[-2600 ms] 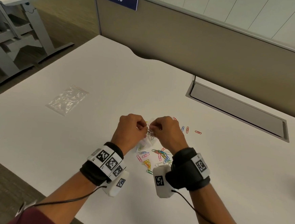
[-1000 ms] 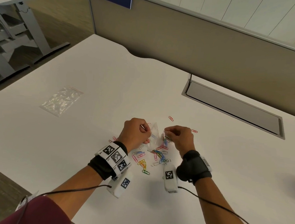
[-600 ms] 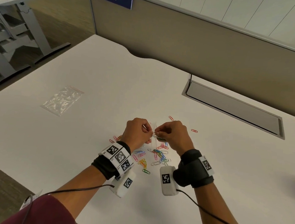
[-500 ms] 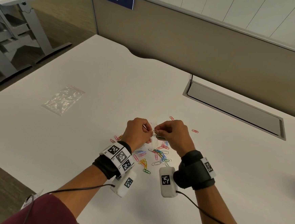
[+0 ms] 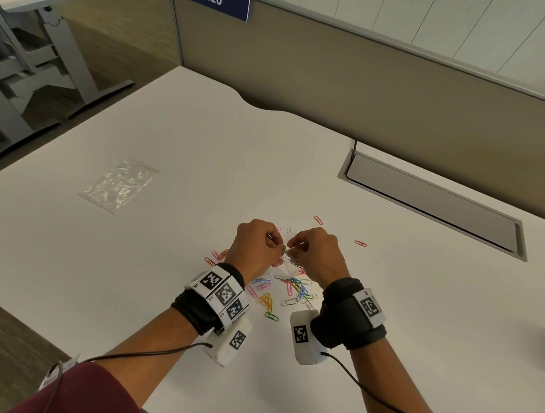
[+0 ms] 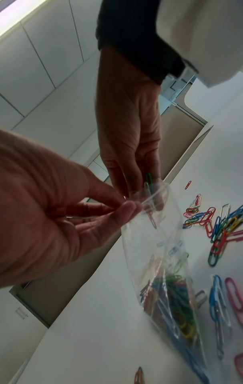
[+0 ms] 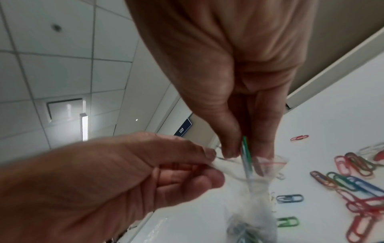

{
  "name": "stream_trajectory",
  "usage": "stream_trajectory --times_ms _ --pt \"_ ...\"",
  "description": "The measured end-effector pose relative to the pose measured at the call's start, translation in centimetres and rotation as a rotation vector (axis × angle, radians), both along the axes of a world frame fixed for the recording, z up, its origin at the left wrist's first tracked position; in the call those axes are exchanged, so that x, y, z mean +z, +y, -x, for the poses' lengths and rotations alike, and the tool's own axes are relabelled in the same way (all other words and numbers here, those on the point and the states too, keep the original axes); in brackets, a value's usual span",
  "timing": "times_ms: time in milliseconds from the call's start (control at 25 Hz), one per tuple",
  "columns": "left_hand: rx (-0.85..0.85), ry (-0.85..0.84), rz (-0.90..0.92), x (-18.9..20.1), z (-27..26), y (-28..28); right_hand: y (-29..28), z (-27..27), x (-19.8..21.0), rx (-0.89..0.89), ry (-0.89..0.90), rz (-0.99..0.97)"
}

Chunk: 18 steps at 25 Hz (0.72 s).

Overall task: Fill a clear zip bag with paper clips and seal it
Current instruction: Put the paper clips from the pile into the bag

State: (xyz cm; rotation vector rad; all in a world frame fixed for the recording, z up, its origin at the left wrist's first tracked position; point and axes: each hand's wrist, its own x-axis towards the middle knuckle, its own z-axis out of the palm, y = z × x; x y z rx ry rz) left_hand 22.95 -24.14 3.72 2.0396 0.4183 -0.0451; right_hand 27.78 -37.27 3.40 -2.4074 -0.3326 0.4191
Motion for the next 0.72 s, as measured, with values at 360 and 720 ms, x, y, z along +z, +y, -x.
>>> stream_trajectory --times_ms 360,720 --pt "0.027 -0.013 -0.032 -0.2 0.4 0.4 -1.2 1.2 0.6 0.004 0.105 -0.306" --pt "0.025 -0.033 -0.056 0.1 1.1 1.2 -8.1 3.1 -5.1 -0.07 0.146 0.163"
